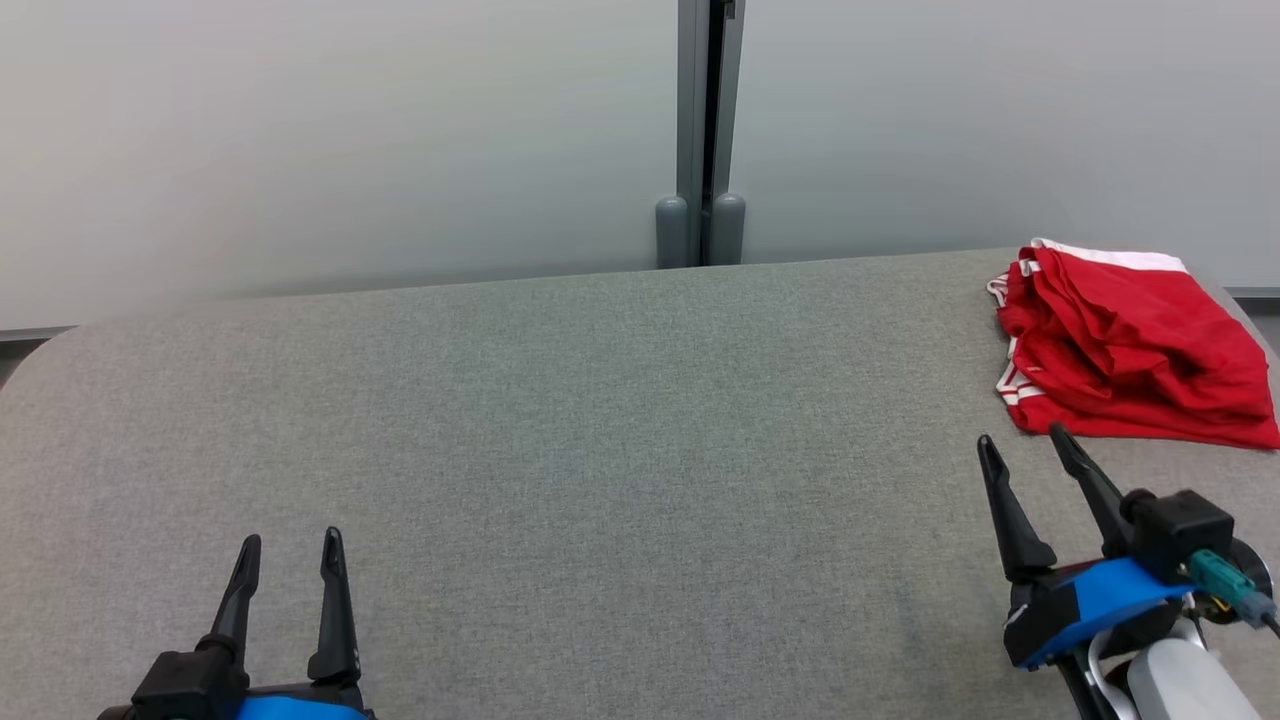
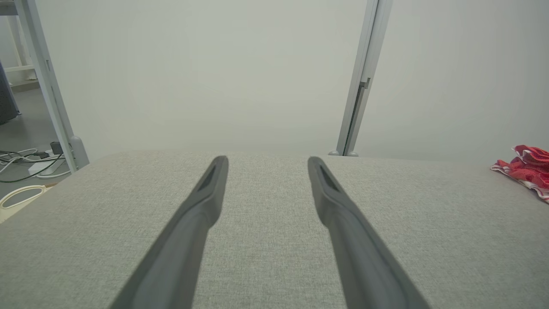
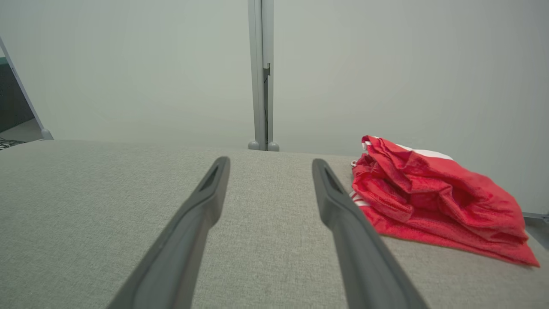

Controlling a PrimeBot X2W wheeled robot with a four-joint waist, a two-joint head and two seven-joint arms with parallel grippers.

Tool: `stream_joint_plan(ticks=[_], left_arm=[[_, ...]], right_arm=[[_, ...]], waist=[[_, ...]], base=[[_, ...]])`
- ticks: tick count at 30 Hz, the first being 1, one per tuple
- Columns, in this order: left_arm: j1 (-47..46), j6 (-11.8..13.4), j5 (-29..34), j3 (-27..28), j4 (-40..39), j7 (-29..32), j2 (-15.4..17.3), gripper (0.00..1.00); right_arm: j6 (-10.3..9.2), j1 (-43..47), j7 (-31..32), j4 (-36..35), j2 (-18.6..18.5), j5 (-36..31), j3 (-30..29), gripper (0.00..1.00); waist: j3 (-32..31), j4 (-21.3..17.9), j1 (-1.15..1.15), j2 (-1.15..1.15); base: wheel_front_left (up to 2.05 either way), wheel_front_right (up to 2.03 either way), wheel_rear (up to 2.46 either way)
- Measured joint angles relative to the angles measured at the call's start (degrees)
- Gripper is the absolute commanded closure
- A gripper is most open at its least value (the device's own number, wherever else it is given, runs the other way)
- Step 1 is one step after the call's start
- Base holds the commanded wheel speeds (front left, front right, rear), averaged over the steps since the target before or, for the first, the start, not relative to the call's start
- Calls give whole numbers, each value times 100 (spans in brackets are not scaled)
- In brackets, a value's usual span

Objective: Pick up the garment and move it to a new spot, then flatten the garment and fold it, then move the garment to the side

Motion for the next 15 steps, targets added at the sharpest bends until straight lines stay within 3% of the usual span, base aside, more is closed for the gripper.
stream_joint_plan(ticks=[15], left_arm=[[-27,0,15,-2,47,0,-19,0]], right_arm=[[-1,743,63,-994,727,-446,-446,0]], waist=[[-34,79,0,0]], base=[[0,0,0]])
